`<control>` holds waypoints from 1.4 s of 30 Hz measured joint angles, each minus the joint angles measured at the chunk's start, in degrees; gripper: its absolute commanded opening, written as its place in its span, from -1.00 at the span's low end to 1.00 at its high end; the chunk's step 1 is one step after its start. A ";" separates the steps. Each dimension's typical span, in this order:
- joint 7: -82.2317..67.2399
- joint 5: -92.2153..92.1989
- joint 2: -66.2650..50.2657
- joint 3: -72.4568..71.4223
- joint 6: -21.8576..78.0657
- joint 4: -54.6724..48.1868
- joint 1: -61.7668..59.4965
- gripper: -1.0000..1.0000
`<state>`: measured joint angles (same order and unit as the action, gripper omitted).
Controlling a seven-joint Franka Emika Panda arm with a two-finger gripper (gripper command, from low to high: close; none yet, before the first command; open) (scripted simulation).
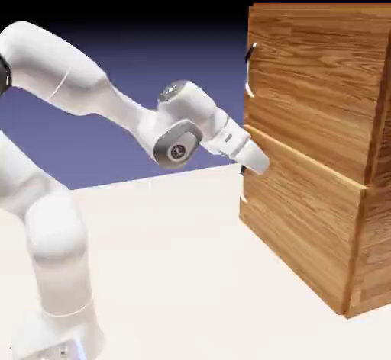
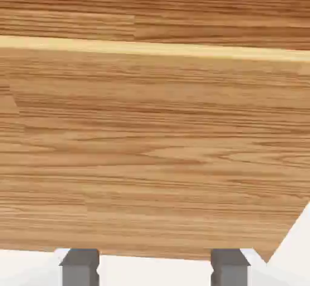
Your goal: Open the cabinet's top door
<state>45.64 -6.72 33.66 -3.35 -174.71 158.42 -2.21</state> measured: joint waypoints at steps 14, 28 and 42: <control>16.51 -34.89 5.20 -17.36 -3.64 -13.40 -15.02 0.00; 33.02 -69.78 10.40 -34.73 -7.28 -26.79 -30.05 0.00; 49.54 -104.67 15.60 -52.09 -10.92 -40.19 -45.07 0.00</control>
<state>95.18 -111.40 49.26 -55.44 -185.63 118.23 -47.28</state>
